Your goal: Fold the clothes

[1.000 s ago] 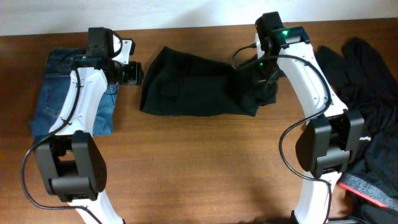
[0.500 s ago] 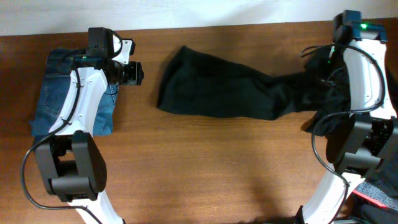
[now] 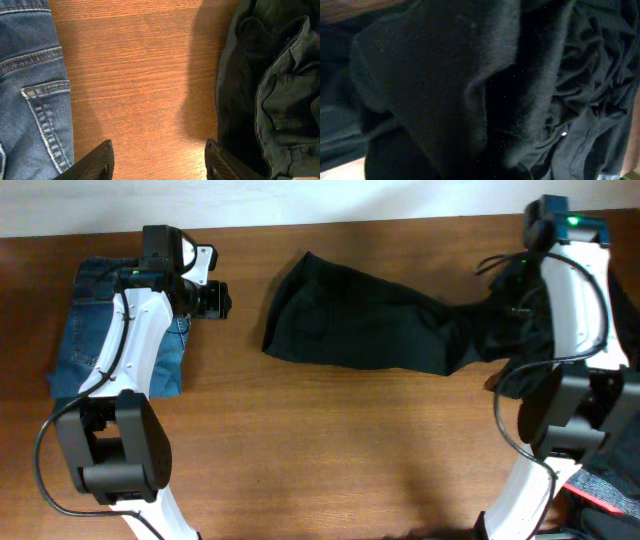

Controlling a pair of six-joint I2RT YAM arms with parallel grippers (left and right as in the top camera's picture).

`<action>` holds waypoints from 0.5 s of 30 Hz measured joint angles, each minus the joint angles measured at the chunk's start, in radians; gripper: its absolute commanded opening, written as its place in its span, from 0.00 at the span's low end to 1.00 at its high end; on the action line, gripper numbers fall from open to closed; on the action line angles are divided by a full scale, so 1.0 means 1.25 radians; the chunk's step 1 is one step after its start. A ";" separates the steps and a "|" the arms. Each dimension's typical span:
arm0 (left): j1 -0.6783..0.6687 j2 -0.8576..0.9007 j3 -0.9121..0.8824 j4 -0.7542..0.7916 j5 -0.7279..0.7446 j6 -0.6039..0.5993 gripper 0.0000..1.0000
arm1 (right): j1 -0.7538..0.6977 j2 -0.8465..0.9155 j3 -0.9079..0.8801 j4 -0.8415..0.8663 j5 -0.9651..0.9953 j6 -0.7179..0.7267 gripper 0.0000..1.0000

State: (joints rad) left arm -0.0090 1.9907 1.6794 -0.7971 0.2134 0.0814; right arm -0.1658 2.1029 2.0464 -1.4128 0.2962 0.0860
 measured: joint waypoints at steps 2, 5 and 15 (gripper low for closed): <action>0.000 0.000 0.000 0.000 0.000 0.000 0.58 | 0.042 0.000 0.000 0.005 0.003 0.000 0.06; 0.000 0.000 0.000 0.000 0.000 0.000 0.58 | 0.114 0.000 0.001 0.010 0.002 0.012 0.11; 0.000 0.000 0.000 0.000 0.000 0.000 0.58 | 0.291 0.065 0.005 0.083 -0.026 0.056 0.45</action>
State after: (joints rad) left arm -0.0090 1.9907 1.6794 -0.7971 0.2134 0.0814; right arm 0.1974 2.1841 2.0533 -1.3090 0.2634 0.1566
